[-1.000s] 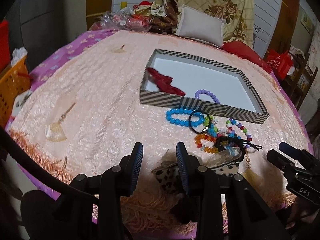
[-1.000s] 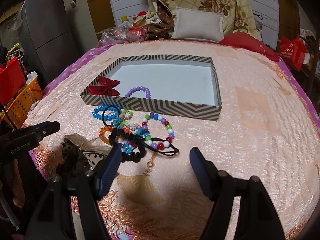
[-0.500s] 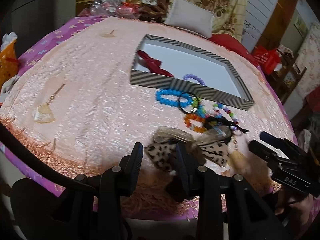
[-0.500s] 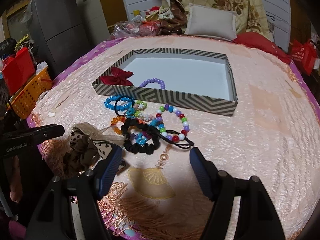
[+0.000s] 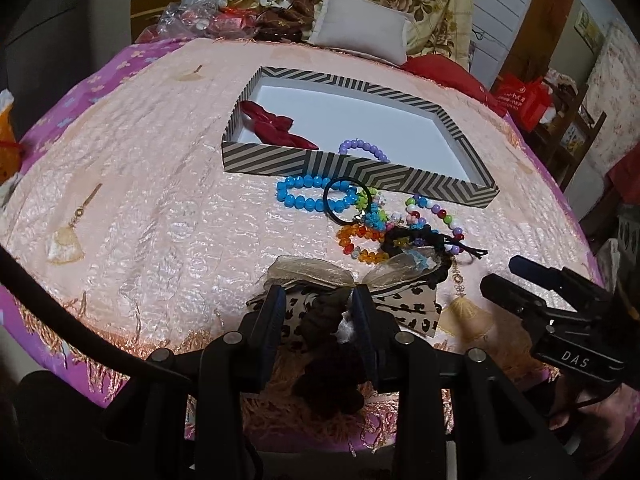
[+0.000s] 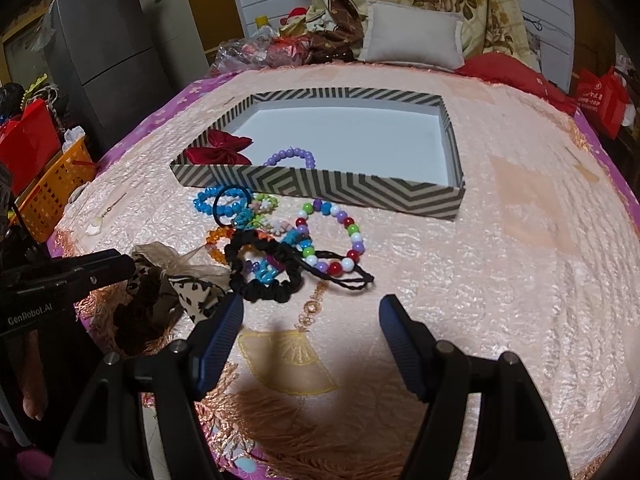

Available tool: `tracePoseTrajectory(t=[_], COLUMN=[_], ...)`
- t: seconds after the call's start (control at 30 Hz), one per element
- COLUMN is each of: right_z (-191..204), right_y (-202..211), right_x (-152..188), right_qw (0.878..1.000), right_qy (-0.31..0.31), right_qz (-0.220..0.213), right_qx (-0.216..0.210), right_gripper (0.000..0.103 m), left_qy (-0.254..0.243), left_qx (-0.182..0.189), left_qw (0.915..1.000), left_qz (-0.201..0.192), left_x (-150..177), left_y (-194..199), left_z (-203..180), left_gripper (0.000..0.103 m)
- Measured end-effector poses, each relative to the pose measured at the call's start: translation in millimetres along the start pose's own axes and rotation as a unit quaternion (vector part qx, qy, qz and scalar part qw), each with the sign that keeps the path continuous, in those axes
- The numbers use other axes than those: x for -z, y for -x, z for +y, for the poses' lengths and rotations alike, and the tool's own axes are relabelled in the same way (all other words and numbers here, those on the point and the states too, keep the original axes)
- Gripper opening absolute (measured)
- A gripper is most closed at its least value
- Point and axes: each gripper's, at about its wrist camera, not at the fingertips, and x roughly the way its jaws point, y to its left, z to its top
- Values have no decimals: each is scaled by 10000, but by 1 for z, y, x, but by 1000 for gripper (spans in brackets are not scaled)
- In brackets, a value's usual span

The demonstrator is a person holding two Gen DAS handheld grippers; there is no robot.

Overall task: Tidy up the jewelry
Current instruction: 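Grasp the leopard-print bow with sheer ribbon with the left gripper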

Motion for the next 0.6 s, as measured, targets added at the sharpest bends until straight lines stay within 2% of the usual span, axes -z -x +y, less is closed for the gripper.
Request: tracePoseTrajectory(t=[0.23,0.6], right_z=[-1,-2], right_y=[-3,-9], right_x=[0,2], right_qw=[10000,10000], right_qy=[-12,-15], right_qz=[9,72], right_qx=[9,41], right_gripper=[73,73], left_qy=[6,215], left_qx=[-26,149], left_qw=[10000,9995], left_qz=[73,189], left_x=[0,2], left_y=[-5,-12], left_z=[1,10], left_gripper=[23,24])
